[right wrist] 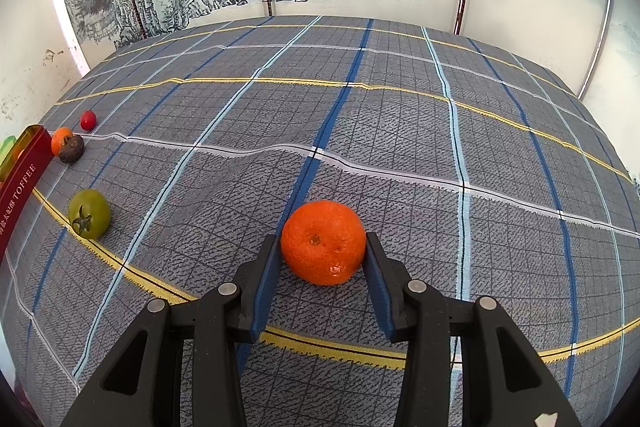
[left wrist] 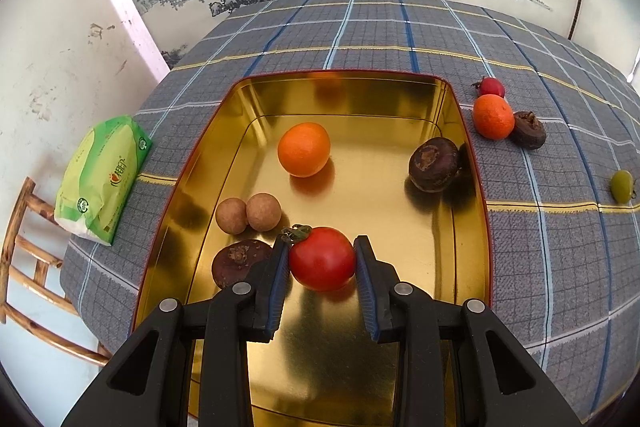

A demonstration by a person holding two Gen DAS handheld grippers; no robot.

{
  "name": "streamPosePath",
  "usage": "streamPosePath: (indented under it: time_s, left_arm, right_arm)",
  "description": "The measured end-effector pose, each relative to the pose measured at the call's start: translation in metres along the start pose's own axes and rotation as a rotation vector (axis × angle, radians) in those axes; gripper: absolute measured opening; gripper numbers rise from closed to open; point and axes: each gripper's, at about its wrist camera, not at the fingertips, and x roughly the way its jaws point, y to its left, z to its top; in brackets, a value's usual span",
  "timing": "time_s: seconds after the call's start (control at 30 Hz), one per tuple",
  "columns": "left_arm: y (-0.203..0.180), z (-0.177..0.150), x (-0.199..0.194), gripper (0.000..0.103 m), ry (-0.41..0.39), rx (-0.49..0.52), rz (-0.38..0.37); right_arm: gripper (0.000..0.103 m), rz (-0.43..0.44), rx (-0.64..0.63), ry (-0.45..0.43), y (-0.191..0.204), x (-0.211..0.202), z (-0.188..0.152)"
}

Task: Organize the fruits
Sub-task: 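Carry the red tomato over the tin and lower it with the left gripper, then open the left gripper to release the tomato into the tin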

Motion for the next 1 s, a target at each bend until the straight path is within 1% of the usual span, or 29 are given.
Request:
streamPosePath:
  time_s: [0.4,0.7,0.87,0.93,1.0]
  left_arm:
    - [0.002,0.000,0.003,0.034,0.006,-0.005,0.015]
    - [-0.001,0.004,-0.006,0.034,-0.029,0.007,0.022]
    - [-0.003,0.003,-0.010,0.034,-0.035,0.008,0.025]
    - [-0.004,0.002,-0.012,0.034,-0.034,0.007,0.027]
    - [-0.005,0.001,-0.014,0.034,-0.034,0.004,0.026]
  right_arm:
    - [0.041,-0.001,-0.001,0.000,0.000,0.000,0.000]
    - [0.041,-0.002,-0.001,0.000,0.001,0.000,0.000]
    - [0.041,-0.003,-0.002,0.000,0.001,0.000,0.001]
    - [0.041,-0.006,-0.005,0.000,0.002,0.000,0.001]
    - [0.036,-0.013,-0.009,-0.001,0.003,0.001,0.000]
